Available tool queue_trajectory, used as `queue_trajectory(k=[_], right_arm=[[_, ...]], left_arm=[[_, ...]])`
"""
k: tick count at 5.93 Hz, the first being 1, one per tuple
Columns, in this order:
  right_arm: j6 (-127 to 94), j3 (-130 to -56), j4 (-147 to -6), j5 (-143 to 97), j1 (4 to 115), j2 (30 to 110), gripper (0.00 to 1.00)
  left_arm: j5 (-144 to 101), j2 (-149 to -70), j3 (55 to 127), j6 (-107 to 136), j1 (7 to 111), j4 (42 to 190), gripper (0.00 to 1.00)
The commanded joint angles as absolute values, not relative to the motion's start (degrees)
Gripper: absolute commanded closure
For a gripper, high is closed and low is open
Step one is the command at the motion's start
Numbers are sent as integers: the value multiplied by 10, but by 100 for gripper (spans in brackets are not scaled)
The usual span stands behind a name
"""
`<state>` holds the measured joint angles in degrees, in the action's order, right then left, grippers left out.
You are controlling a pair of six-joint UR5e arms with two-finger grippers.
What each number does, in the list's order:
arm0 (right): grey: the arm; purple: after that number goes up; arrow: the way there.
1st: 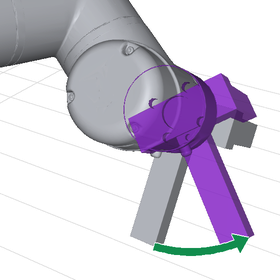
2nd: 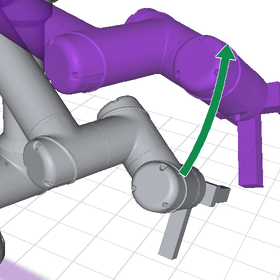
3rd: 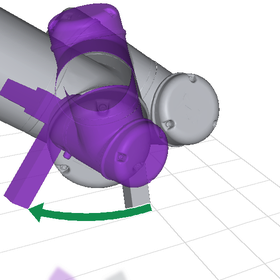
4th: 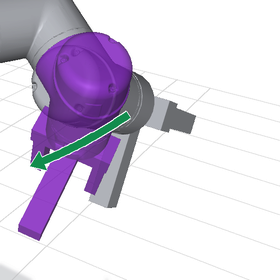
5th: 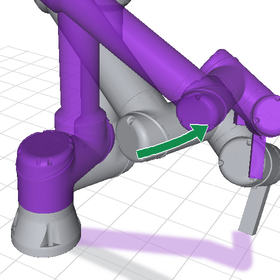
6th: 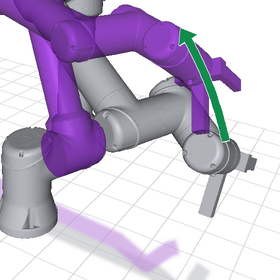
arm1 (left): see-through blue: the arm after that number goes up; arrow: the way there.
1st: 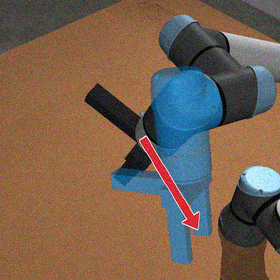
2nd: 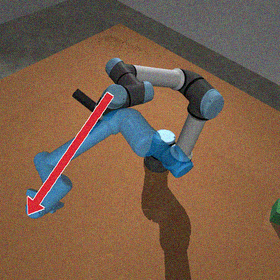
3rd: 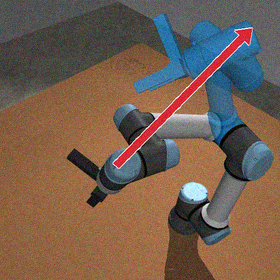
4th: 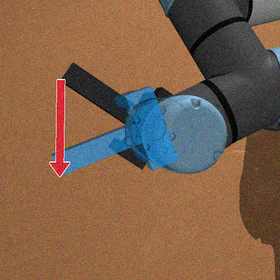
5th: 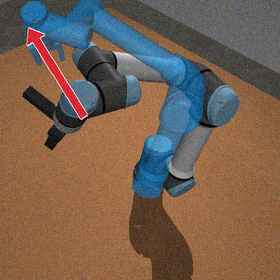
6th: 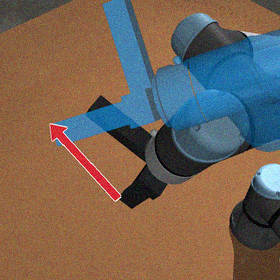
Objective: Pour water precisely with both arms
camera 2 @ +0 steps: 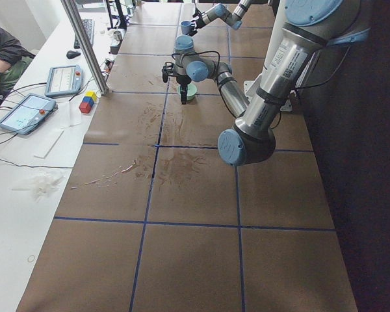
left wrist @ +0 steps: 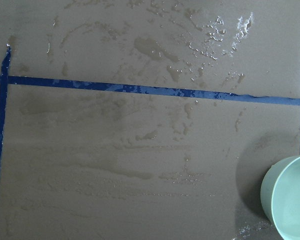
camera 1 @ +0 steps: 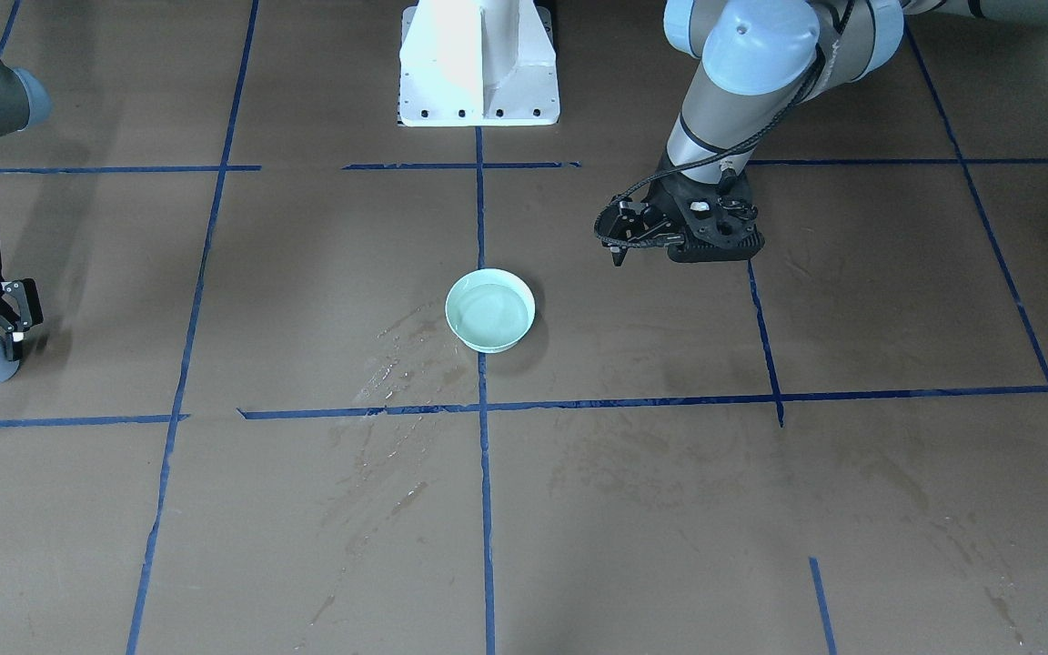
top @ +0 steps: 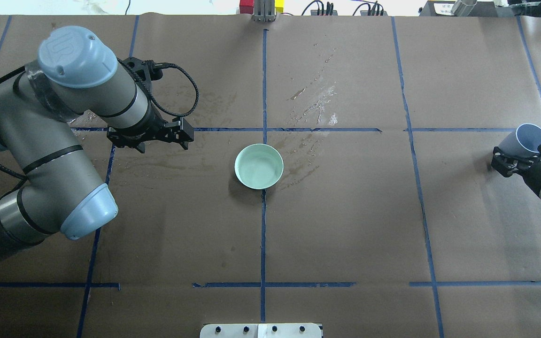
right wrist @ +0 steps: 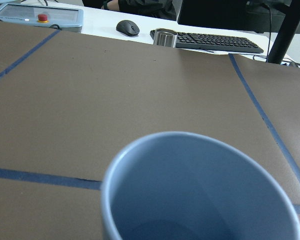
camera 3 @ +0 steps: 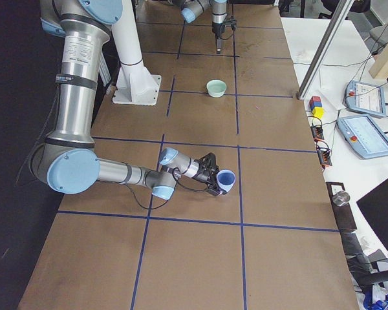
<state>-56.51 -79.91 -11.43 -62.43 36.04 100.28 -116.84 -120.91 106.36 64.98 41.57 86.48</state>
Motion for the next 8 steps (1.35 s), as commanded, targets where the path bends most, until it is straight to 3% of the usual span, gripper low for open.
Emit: queue_trajectory(k=[1,3,5,6,7,8], right_arm=[[-564,-798,-114,-613,360,1001,0],[-567,-799,-113,-610,360,997,5],[-563,-797,-78,-611,360,997,71],[-563,-802,-76,-611,360,997,83],[-558,-823,-74,-610,361,997,89],[-553,-846,-78,-609,361,996,89]], left_arm=[[-1168,-1208,1063,649,416,865,0],[-1168,-1208,1063,649,416,865,0],[-1168,-1208,1063,649,416,865,0],[-1168,-1208,1062,648,416,866,0],[-1168,-1208,1063,647,416,865,0],[-1168,-1208,1064,649,416,865,0]])
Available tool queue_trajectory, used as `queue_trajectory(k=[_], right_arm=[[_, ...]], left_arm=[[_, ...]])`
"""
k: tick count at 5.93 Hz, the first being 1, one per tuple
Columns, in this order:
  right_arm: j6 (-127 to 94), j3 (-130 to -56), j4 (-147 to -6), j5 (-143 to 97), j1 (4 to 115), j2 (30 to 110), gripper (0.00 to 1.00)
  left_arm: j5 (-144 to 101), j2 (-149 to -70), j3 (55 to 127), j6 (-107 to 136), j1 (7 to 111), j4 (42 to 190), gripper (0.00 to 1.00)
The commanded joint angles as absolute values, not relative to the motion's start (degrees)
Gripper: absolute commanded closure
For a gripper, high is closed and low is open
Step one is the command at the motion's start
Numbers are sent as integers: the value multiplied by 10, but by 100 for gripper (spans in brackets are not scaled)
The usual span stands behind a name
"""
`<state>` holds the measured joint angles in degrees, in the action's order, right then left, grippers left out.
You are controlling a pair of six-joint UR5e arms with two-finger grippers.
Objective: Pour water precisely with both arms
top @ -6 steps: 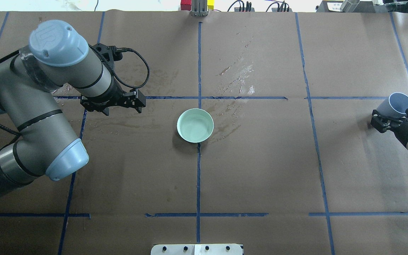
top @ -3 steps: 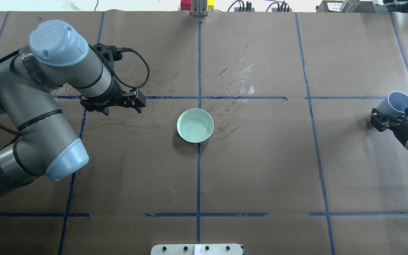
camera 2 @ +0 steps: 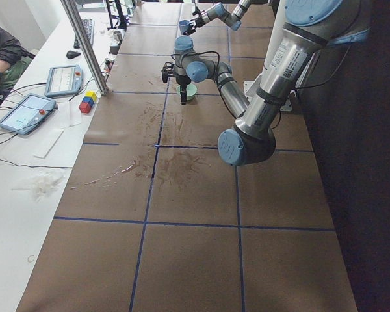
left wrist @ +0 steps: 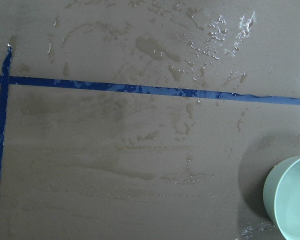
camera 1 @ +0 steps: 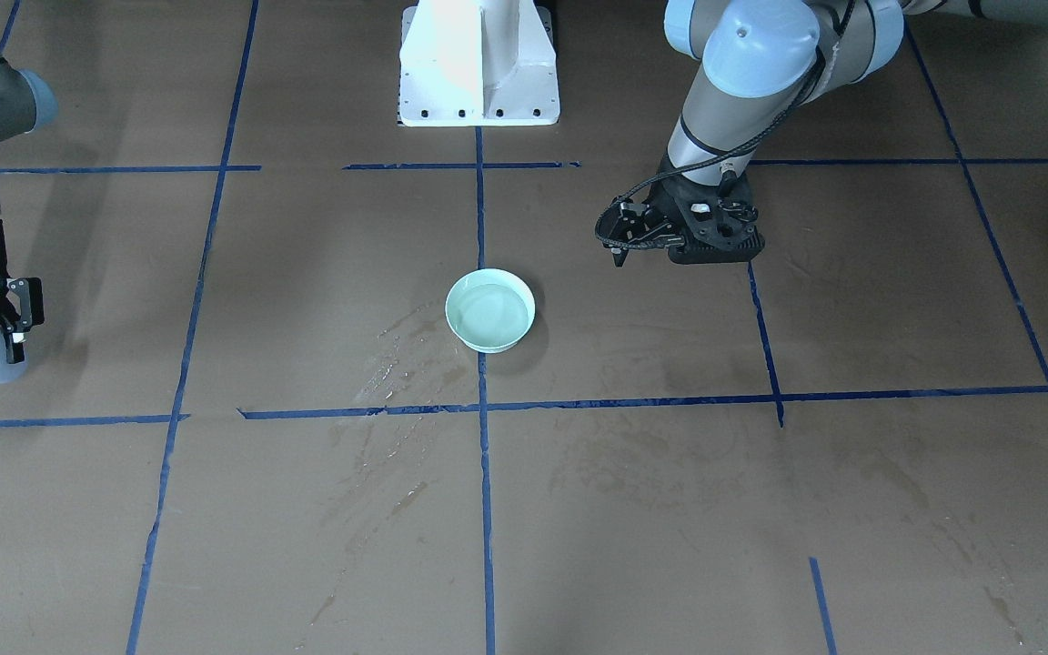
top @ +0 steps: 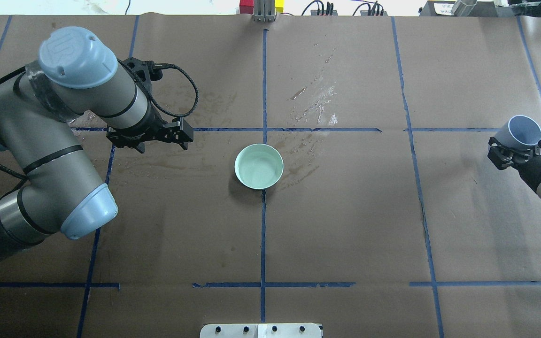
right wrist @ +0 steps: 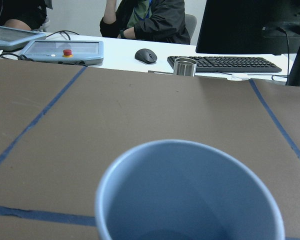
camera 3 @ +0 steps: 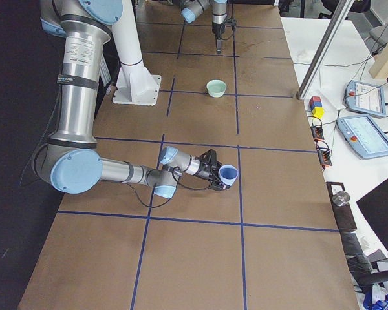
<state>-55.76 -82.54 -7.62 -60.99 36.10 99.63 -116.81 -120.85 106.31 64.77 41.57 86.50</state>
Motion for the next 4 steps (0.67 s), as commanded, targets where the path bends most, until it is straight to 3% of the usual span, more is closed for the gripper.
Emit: queue_trajectory(k=[1,4], right_arm=[[-547,-855,-83,-611,361,983,98],[-352,-856,-85,-610,359,904,97]], left_arm=[[-1168,-1208,1065,649,416,865,0],[-1168,-1208,1065,649,416,865,0]])
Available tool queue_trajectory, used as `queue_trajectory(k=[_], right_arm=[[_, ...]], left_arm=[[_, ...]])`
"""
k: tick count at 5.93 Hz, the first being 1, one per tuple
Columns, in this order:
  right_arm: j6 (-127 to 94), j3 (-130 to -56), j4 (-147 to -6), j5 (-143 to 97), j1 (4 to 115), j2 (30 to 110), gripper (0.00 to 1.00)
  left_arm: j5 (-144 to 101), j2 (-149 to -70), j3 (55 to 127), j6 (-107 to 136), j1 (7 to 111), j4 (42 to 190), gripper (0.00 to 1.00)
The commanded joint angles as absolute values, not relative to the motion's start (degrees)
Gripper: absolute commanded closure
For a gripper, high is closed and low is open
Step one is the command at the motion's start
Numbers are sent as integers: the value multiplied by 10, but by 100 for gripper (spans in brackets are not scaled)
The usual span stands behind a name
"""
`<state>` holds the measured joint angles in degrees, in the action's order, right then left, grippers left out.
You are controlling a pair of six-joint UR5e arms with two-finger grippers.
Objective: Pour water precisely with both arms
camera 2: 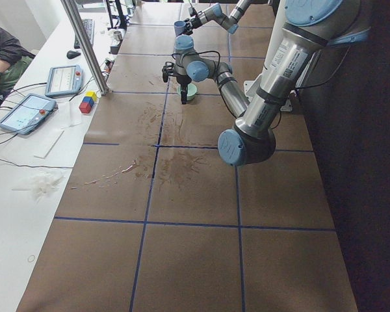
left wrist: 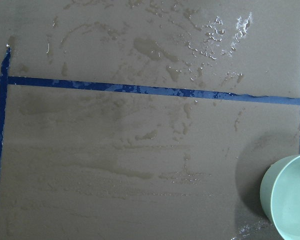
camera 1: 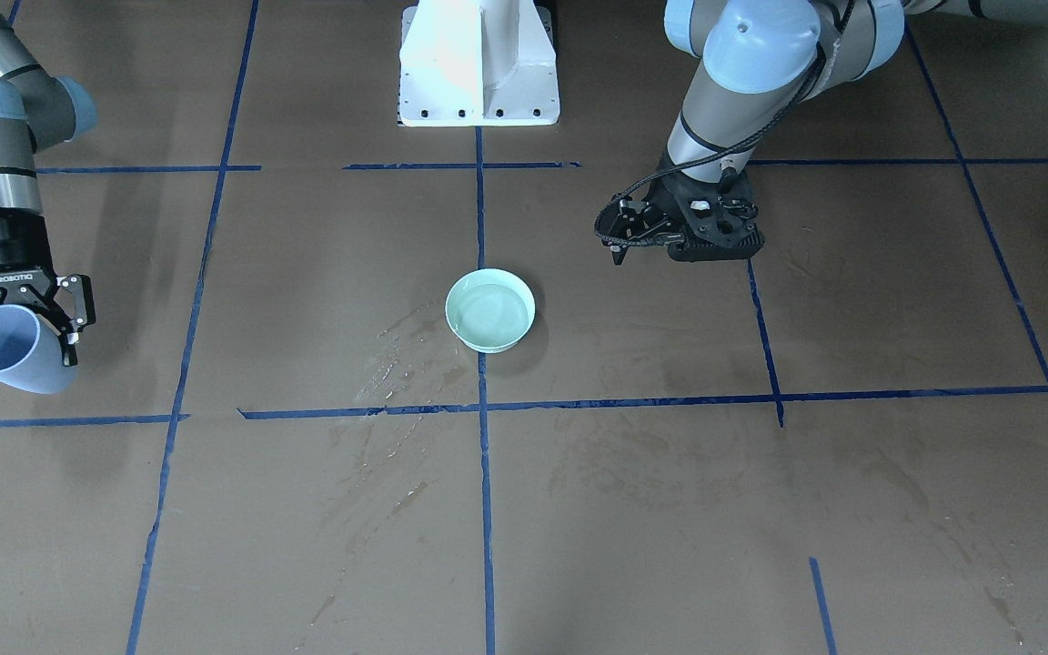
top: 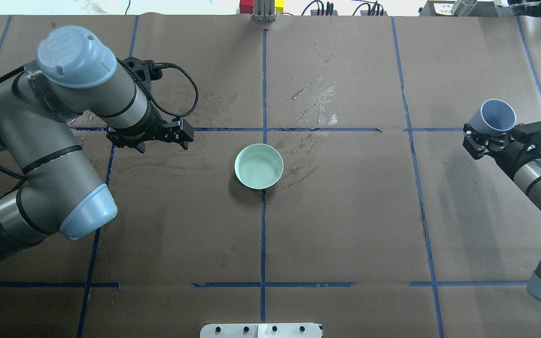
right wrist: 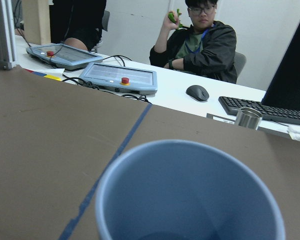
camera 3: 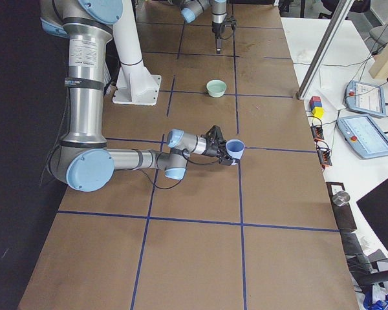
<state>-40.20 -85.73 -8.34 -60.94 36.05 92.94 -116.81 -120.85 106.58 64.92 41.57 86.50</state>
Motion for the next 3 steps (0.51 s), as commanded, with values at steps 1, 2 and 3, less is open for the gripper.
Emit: queue_trajectory(k=[1,2,3], right_arm=[[-347,-866,-133,-610,359,874,97],[-346,-887,-188,-611,358,846,97],[-336,-912,-259,-611,355,821,98]], left_arm=[[-1168,-1208,1065,649,416,865,0],[-1168,-1208,1066,649,416,865,0],[-1168,-1208,1066,649,416,865,0]])
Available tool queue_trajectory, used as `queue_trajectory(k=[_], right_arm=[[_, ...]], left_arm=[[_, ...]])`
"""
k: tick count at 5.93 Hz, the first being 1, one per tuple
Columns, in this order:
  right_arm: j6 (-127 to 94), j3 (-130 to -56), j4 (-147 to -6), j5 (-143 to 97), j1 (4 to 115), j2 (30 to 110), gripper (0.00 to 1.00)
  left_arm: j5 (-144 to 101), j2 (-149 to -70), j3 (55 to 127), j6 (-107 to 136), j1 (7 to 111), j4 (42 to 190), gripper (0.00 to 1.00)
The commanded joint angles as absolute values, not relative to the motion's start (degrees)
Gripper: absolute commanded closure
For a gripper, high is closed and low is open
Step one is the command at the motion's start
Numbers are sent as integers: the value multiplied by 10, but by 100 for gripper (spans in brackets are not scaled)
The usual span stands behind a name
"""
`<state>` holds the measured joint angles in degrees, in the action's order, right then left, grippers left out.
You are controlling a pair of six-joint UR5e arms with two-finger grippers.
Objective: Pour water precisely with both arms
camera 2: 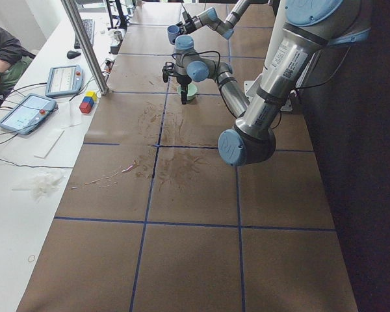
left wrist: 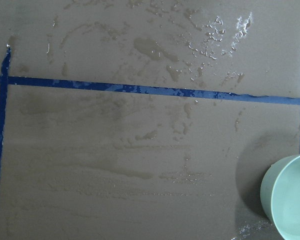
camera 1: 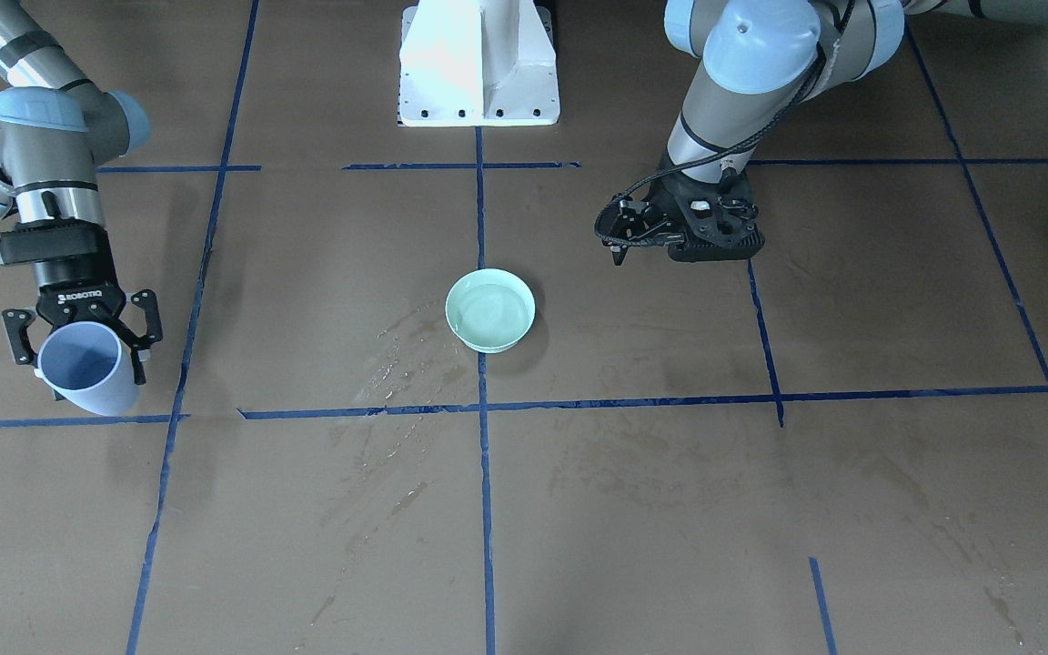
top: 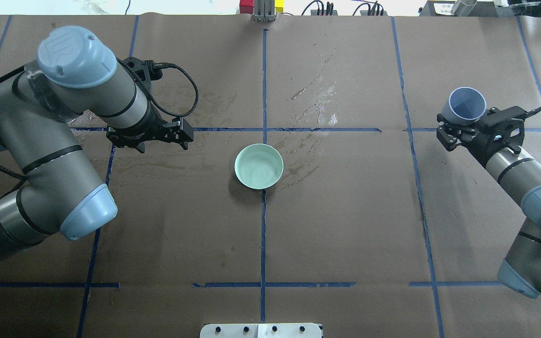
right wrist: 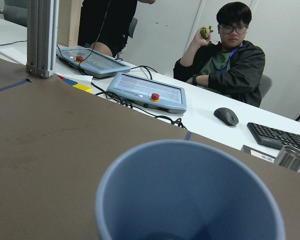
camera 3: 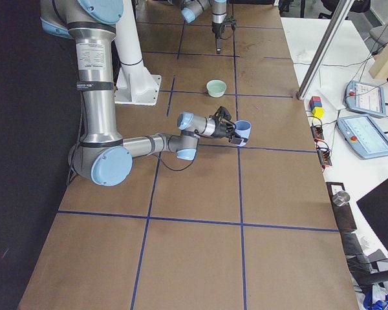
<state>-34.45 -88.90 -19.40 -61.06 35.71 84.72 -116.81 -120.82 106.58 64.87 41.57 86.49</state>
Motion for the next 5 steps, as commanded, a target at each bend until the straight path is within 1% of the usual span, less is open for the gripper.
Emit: queue_trajectory(k=[1,2,3,4,5], right_arm=[[-312,-951,-317,-613,345,795,100],[-291,-953,-359,-599,325,748,100],[-281,-954,-405,-514,278,717,100],[-251,-952,-477,-433,229,666,100],[-249,-953,-536,-403,207,648,100]], left_arm=[[-1168,-1208,1066,647,417,866,0],[-1168,-1208,1064,645,417,866,0],[-1168,-1204,1066,645,417,866,0],[-1168,-1199,1064,646,417,881,0],[-1168,-1194,1062,648,417,898,0]])
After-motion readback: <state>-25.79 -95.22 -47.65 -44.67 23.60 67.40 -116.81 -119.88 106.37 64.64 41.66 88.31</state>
